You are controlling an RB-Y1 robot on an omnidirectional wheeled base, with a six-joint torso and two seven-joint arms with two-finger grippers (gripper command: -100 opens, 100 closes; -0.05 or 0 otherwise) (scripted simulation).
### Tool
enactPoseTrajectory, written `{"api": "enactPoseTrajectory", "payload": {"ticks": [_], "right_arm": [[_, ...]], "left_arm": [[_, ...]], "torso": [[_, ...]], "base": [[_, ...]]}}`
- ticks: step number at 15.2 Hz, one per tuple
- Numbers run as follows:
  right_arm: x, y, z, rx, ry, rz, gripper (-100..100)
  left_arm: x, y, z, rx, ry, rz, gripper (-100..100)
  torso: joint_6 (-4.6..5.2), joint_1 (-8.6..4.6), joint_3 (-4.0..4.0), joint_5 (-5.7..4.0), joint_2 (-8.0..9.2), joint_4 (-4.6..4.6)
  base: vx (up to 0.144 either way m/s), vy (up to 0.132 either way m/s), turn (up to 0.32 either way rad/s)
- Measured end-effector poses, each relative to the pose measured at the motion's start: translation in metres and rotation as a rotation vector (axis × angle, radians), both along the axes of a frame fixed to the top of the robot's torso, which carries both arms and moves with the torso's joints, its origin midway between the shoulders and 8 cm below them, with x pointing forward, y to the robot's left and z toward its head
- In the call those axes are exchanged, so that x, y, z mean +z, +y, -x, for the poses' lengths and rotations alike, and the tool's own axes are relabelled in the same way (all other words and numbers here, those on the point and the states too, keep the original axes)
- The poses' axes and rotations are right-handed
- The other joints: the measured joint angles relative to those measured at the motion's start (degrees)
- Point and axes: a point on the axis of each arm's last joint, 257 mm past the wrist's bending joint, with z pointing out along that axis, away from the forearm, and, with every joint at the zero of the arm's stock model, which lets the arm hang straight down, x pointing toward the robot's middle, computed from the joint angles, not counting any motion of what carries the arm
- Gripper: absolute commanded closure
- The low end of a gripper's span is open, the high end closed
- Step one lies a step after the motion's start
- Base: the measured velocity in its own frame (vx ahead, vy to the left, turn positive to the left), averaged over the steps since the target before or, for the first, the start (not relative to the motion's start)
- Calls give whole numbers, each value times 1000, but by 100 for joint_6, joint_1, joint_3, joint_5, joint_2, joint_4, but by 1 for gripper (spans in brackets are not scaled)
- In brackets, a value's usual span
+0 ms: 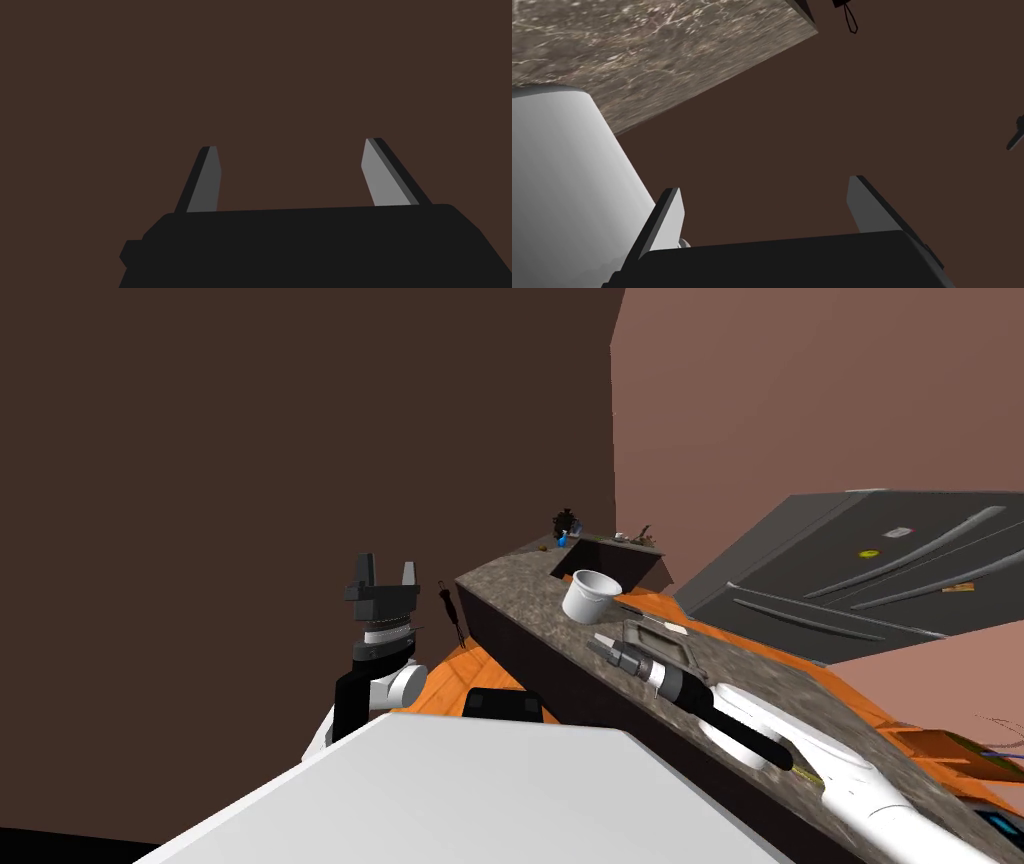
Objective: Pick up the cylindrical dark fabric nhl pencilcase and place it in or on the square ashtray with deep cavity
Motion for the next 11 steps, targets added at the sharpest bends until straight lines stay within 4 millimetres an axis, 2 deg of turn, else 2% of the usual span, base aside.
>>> {"api": "enactPoseTrajectory", "payload": {"ticks": [4,11], "right_arm": [[-23,-30,12,30,70,127,-100],[-48,-78,35,82,176,321,-100]], "left_arm": [[0,0,0,0,0,0,0],[0,0,0,0,0,0,0]], "torso": [[-1,-1,1,0,2,0],[-3,-1,1,0,1,0]], "base": [[-3,4,151],[0,3,147]]}}
